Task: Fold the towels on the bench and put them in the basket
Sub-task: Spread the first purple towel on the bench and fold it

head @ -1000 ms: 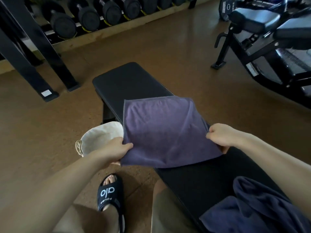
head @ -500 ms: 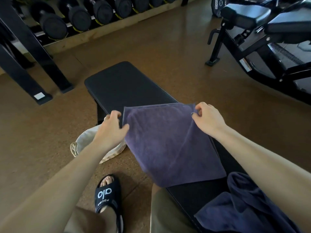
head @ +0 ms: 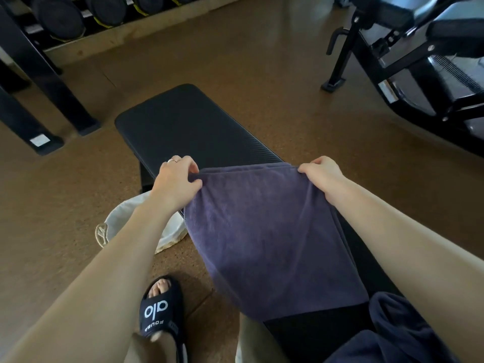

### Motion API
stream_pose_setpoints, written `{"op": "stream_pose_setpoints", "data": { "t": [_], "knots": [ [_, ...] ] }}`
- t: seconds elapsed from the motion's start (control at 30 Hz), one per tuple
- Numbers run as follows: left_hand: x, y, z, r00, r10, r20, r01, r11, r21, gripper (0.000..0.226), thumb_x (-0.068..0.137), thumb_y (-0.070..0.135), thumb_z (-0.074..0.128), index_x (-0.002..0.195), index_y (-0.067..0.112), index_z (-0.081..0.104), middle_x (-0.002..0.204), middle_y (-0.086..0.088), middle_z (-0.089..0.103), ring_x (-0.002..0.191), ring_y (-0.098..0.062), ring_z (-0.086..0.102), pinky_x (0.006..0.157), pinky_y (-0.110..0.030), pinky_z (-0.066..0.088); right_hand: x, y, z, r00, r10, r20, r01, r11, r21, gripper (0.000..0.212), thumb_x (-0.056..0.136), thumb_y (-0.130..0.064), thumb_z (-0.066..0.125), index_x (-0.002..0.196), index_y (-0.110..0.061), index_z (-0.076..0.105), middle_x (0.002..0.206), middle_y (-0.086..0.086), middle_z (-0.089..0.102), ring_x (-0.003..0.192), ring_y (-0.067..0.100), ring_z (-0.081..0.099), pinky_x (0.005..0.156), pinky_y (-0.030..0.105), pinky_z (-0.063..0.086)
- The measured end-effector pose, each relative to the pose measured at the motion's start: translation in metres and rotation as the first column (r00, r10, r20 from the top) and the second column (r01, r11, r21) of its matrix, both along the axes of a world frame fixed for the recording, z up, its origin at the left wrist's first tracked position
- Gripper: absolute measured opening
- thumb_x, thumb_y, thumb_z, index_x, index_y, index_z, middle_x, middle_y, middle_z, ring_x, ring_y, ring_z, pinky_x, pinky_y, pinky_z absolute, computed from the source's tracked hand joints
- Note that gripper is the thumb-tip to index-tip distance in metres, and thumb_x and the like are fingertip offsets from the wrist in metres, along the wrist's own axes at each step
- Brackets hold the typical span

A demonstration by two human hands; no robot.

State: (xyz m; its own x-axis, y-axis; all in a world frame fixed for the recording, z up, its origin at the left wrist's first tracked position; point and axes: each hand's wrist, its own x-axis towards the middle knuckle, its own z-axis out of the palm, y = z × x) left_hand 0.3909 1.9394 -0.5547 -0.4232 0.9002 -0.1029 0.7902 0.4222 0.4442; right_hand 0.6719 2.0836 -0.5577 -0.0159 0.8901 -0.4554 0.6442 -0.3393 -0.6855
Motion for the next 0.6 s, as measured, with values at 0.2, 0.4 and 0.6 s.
{"op": "stream_pose_setpoints", "data": {
  "t": [0.2, 0.4, 0.6],
  "knots": [
    [-0.009, 0.0, 0.0, 1.0, -0.029, 0.0, 0.029, 0.997, 0.068, 0.005, 0.09, 0.016, 0.063, 0.092, 0.02, 0.065, 0.102, -0.001, 0.056, 0.102, -0.023, 0.056, 0.089, -0.041, 0.049, 0.003, 0.009, 0.008, 0.993, -0.049, -0.103, 0.025, 0.976, -0.218, 0.018, 0.094, -0.02, 0.063, 0.111, -0.017, 0.067, 0.109, 0.008, 0.067, 0.101, 0.027, 0.063, 0.096, 0.043, 0.052],
    [-0.013, -0.004, 0.004, 0.998, -0.05, -0.023, 0.052, 0.993, 0.104, 0.009, 0.09, 0.018, 0.062, 0.086, 0.026, 0.061, 0.092, 0.003, 0.063, 0.093, -0.02, 0.059, 0.087, -0.043, 0.051, 0.01, 0.007, 0.013, 0.958, -0.128, -0.259, 0.061, 0.966, -0.252, 0.015, 0.093, -0.016, 0.067, 0.108, -0.016, 0.069, 0.112, 0.007, 0.067, 0.105, 0.026, 0.063, 0.099, 0.044, 0.051],
    [-0.016, -0.01, 0.015, 0.996, -0.059, 0.073, 0.041, 0.973, 0.226, 0.01, 0.091, 0.014, 0.065, 0.086, 0.023, 0.064, 0.085, 0.008, 0.063, 0.085, -0.011, 0.057, 0.075, -0.019, 0.041, 0.017, 0.002, 0.013, 0.959, -0.005, -0.285, 0.011, 1.0, 0.022, 0.012, 0.094, -0.017, 0.067, 0.105, -0.019, 0.072, 0.107, 0.002, 0.069, 0.101, 0.019, 0.065, 0.085, 0.035, 0.053]
  ]
}}
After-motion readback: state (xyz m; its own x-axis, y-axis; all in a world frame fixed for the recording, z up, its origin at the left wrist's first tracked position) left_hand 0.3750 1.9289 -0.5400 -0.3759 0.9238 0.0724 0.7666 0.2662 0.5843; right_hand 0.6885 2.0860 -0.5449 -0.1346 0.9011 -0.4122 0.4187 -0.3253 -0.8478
